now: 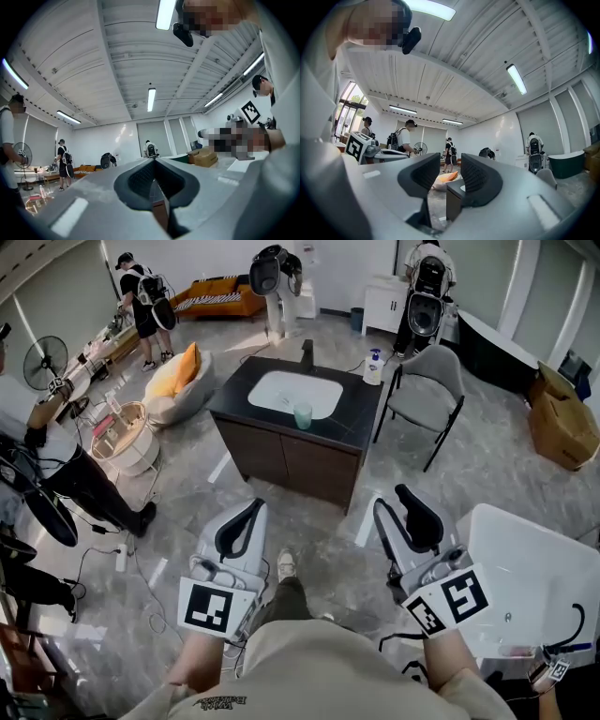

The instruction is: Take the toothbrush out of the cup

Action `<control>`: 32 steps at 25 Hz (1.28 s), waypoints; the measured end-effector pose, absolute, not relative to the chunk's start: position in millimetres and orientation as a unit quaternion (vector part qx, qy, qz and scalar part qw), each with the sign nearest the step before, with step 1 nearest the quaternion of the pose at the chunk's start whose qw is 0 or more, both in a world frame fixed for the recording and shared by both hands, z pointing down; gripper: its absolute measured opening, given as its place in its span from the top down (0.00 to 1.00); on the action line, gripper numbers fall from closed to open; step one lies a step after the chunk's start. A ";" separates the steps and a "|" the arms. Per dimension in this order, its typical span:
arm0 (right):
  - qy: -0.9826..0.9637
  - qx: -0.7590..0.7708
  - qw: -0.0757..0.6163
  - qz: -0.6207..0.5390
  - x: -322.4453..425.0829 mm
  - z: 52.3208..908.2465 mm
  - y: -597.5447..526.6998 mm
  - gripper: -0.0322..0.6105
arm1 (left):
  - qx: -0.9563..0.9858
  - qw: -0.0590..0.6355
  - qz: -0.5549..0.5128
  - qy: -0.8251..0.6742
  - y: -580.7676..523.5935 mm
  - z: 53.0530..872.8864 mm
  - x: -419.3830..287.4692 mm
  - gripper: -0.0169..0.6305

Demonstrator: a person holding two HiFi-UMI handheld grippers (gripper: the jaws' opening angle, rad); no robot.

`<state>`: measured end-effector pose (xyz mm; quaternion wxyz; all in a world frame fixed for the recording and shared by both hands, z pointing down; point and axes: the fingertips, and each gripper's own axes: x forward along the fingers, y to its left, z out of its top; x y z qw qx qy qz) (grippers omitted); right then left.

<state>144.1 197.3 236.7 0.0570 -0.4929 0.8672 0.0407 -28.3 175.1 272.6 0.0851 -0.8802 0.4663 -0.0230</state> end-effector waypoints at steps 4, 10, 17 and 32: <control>0.870 -0.488 0.050 0.046 139.8 242.3 186.4 0.73 | -0.881 0.091 -0.024 0.463 163.6 278.6 -28.5 0.97; 0.874 -0.482 0.030 0.055 130.8 250.3 158.1 0.73 | -0.882 0.078 -0.018 0.464 135.1 289.5 -31.3 0.97; 0.875 -0.482 0.025 0.043 119.0 261.1 100.3 0.73 | -0.878 0.065 -0.020 0.473 80.2 299.7 -48.1 0.97; 0.865 -0.502 -0.001 0.019 69.7 266.3 -72.8 0.74 | -0.897 0.024 -0.039 0.440 -102.1 310.8 -82.5 0.97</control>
